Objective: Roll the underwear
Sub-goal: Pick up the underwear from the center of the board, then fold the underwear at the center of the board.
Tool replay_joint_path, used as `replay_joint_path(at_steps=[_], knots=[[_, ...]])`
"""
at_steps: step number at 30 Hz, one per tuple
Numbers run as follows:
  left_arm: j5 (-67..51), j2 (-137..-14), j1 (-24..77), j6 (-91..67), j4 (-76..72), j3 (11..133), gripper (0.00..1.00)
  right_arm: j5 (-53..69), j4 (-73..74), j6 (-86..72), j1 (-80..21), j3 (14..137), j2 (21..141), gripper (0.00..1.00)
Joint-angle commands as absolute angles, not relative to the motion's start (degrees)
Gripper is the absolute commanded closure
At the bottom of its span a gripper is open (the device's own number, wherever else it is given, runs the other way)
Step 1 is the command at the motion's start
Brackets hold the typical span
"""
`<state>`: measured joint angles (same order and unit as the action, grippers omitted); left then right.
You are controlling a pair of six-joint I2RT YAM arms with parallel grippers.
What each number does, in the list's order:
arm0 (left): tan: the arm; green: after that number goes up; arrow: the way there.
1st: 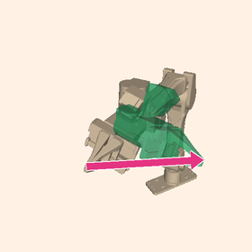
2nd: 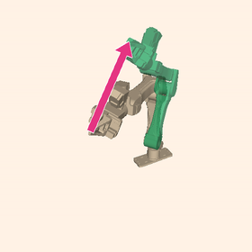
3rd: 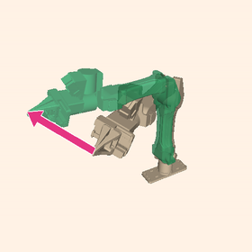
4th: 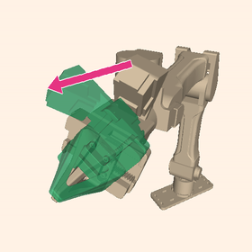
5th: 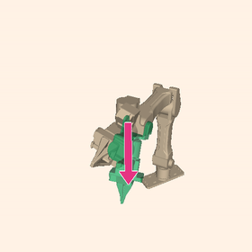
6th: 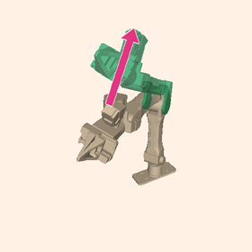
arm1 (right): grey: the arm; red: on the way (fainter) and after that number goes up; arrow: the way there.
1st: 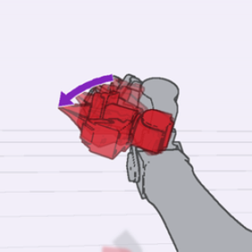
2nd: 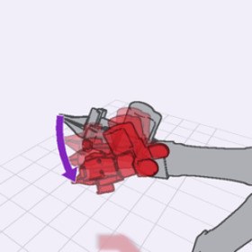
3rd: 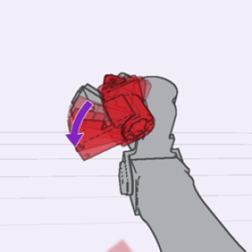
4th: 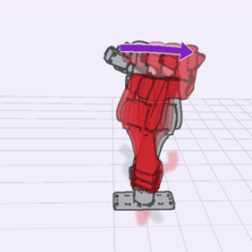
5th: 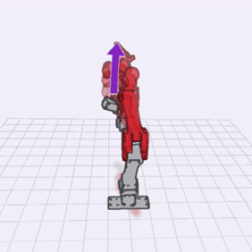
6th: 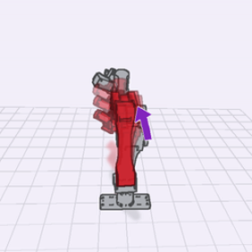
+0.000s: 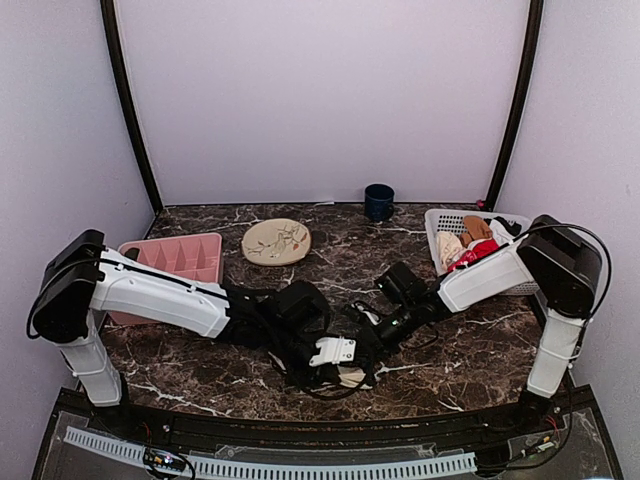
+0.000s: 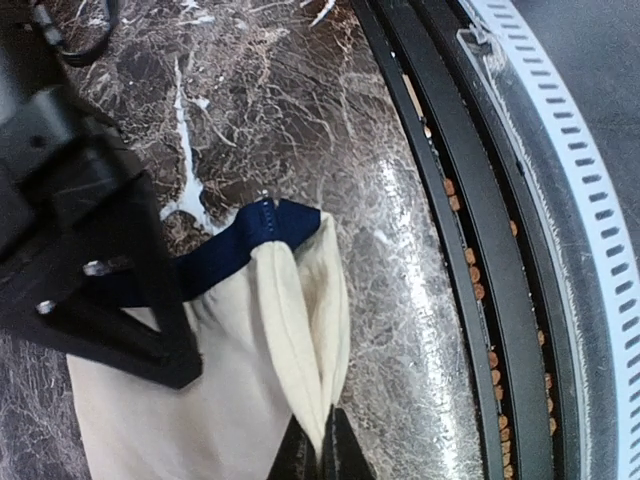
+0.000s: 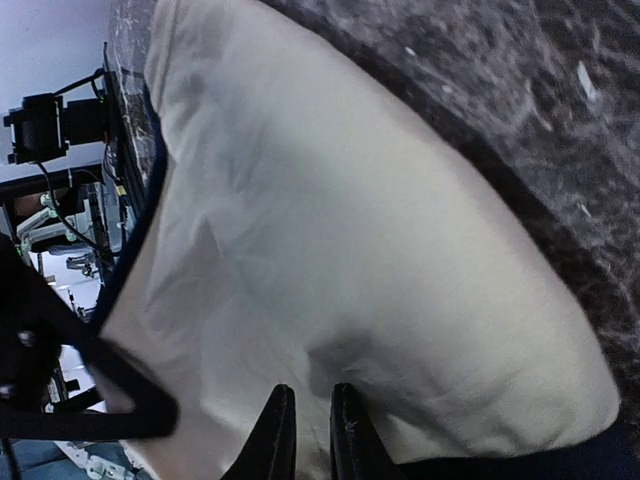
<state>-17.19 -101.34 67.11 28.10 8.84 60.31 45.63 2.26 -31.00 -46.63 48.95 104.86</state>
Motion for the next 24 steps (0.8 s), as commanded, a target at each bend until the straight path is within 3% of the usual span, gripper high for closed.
replay_joint_path(at_steps=[1,8,16,24], knots=[[-26.93,-101.50,63.56,24.15,15.19,63.74,1.00,43.17,7.40,-25.58,-47.37,48.67,106.31,0.87],[-35.91,-105.07,58.67,23.79,20.32,69.43,1.00,39.96,12.93,-22.22,-47.33,51.95,102.74,0.85],[-44.89,-110.02,54.61,23.68,23.45,73.89,1.00,35.70,15.93,-20.35,-44.13,53.24,95.07,0.63],[-50.82,-113.99,49.05,22.10,22.50,76.43,1.00,36.38,11.58,-21.67,-39.74,47.95,88.89,0.57]])
